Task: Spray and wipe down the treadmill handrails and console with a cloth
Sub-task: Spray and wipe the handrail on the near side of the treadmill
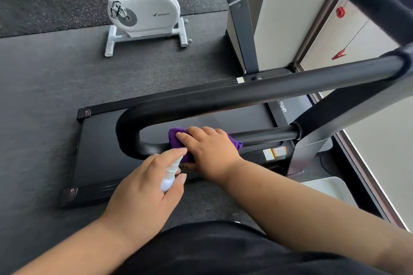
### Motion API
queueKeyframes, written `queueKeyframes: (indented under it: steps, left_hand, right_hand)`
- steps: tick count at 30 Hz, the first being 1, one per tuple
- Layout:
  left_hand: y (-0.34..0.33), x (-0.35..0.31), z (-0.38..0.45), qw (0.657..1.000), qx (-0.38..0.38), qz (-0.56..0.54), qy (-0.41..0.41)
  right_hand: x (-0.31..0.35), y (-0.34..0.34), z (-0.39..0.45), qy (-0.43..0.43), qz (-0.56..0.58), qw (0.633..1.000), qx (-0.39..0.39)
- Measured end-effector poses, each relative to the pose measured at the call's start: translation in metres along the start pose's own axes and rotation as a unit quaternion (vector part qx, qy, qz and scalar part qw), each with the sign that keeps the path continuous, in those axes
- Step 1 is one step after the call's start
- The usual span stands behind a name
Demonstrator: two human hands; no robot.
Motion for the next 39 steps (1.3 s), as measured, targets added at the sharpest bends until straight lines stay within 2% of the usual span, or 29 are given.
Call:
queueKeyframes:
  steps: [2,11,14,17,20,25,29,34,39]
  left_hand:
    - [-0.005,-0.006,0.005,1.000,0.004,0.003,0.007]
    - [-0.026,-0.040,0.017,1.000,0.019,0.006,0.011]
    - [-0.027,-0.044,0.017,0.999,0.022,0.019,0.020]
    - [-0.026,-0.043,0.016,0.999,0.028,0.029,0.030]
    - [-0.024,-0.043,0.016,0.998,0.035,0.030,0.044]
    - [-0.031,-0.051,0.021,0.998,0.037,0.023,0.042]
    - [-0.041,-0.063,0.031,0.998,0.050,0.032,0.024]
    - [-0.043,-0.066,0.035,0.998,0.035,0.031,0.037]
    - [-0.034,-0.050,0.021,0.996,0.008,0.017,0.090]
  right_hand:
    - [-0.022,0.003,-0.010,-0.022,-0.005,1.000,0.013]
    - [-0.153,0.032,-0.079,-0.168,-0.029,0.985,-0.022]
    - [-0.166,0.034,-0.083,-0.186,-0.028,0.982,-0.024]
    - [-0.152,0.031,-0.073,-0.206,-0.040,0.977,-0.034]
    - [-0.132,0.030,-0.058,-0.196,-0.035,0.980,-0.022]
    - [-0.090,0.024,-0.037,-0.113,-0.034,0.993,0.021]
    - [-0.112,0.026,-0.042,-0.063,-0.027,0.995,0.074]
    - [-0.156,0.033,-0.057,-0.092,-0.030,0.992,0.078]
    - [-0.153,0.029,-0.060,-0.116,-0.051,0.991,0.041]
Point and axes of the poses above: each hand's wrist, its own z-axis towards the middle knuckle, its own y-axis out of the back of the hand, x = y × z, the point moved 3 cm from there along z, towards the middle knuckle, and after that the axes turned 3 degrees about -x, right-handed, at the moved point
